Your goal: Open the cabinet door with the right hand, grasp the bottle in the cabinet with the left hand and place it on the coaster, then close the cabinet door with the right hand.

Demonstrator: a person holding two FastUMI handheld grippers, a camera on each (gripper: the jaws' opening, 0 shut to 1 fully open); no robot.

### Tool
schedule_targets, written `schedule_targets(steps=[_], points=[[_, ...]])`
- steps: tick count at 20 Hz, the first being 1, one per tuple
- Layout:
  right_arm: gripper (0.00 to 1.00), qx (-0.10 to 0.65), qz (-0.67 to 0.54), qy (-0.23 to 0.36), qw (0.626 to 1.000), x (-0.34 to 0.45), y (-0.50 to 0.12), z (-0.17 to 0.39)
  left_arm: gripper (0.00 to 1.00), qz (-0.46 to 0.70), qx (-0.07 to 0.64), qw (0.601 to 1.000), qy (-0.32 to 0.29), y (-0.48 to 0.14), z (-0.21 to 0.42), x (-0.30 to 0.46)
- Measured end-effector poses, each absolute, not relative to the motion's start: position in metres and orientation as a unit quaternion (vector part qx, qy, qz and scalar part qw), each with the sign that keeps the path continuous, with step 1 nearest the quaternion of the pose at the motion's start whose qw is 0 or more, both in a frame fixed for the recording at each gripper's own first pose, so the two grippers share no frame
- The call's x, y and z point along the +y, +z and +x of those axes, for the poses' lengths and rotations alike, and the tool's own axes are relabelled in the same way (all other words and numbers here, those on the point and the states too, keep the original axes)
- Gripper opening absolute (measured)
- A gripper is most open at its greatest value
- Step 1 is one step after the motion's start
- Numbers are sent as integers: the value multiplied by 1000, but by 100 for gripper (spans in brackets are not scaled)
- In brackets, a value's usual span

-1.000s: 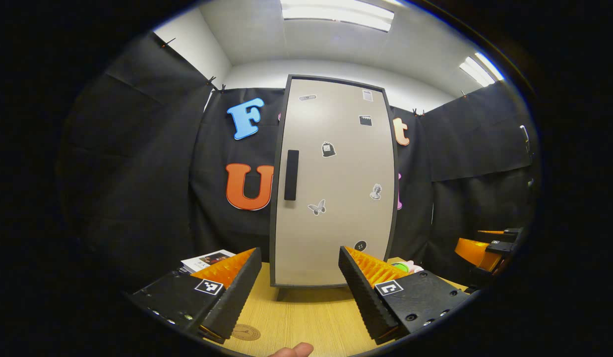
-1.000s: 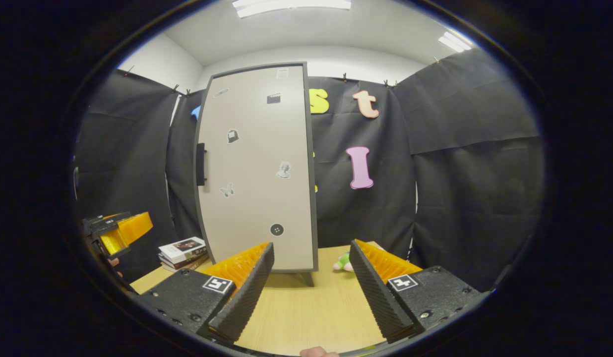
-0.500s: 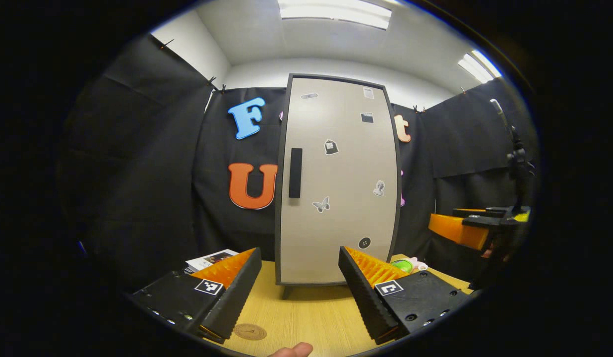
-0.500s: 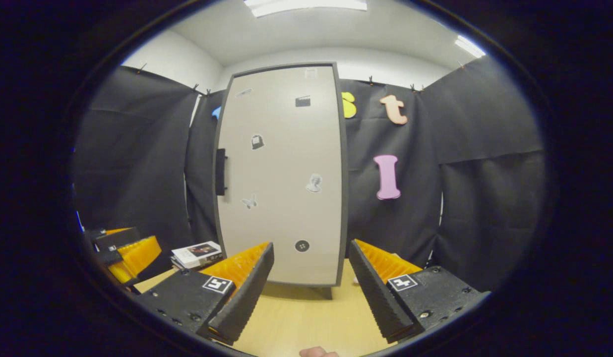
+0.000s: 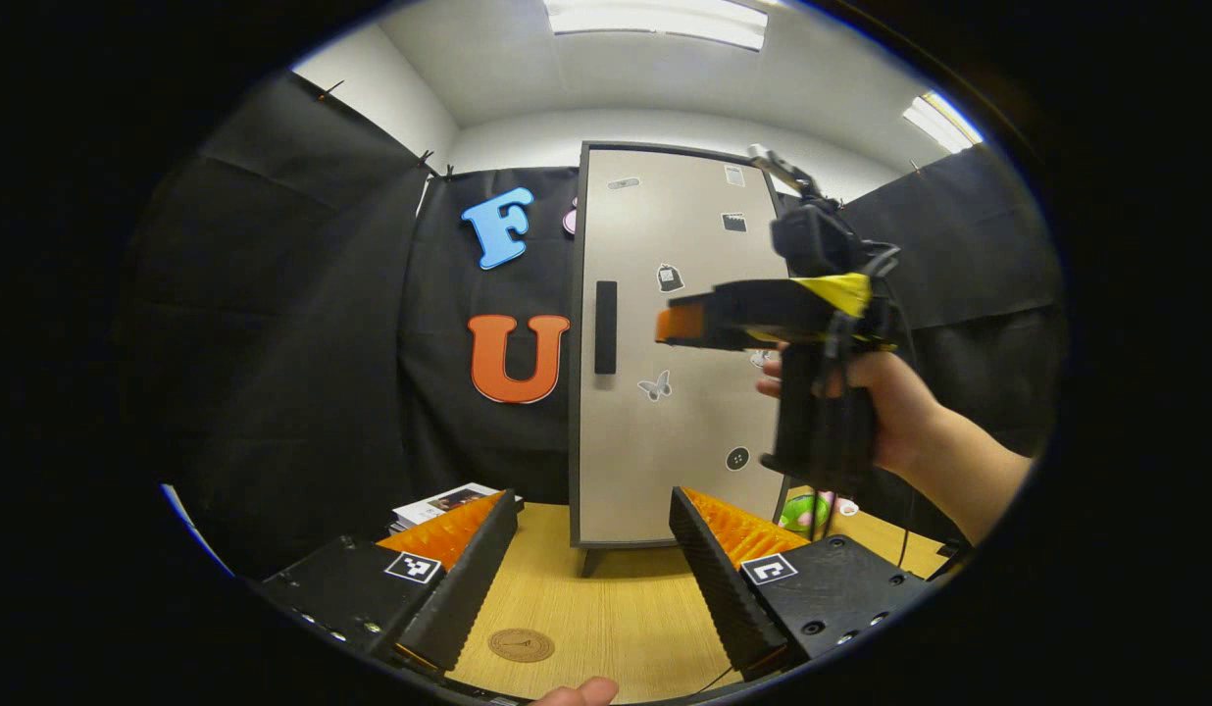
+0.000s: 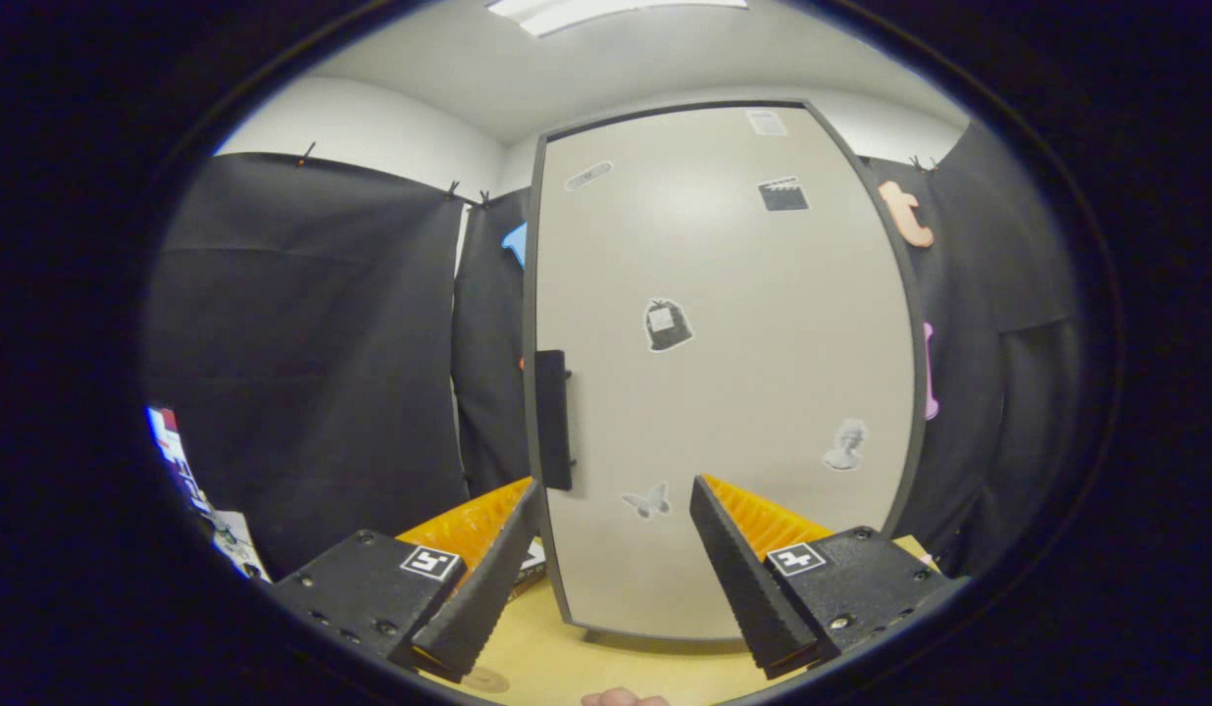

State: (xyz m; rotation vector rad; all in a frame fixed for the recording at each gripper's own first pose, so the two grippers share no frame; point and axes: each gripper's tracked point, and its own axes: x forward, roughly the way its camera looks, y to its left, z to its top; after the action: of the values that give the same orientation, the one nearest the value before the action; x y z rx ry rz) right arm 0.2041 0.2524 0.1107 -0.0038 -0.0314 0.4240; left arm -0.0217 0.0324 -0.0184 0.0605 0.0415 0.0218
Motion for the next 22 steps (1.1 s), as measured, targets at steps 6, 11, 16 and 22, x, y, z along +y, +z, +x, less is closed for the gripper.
schedule_targets(steps=[6,11,16,22], points=[[94,7,-18,202,979,313,106,269,95,26,36,999,31,-28,-32,61],[96,-6,-33,188,982,331,107,285,95,17,30,998,43,-25,-38,70],[80,1,-32,166,986,333,104,295,95,14,30,998,51,-26,-34,92],[36,-2,-36,147,988,330,103,301,95,10,23,998,56,-20,-35,99]])
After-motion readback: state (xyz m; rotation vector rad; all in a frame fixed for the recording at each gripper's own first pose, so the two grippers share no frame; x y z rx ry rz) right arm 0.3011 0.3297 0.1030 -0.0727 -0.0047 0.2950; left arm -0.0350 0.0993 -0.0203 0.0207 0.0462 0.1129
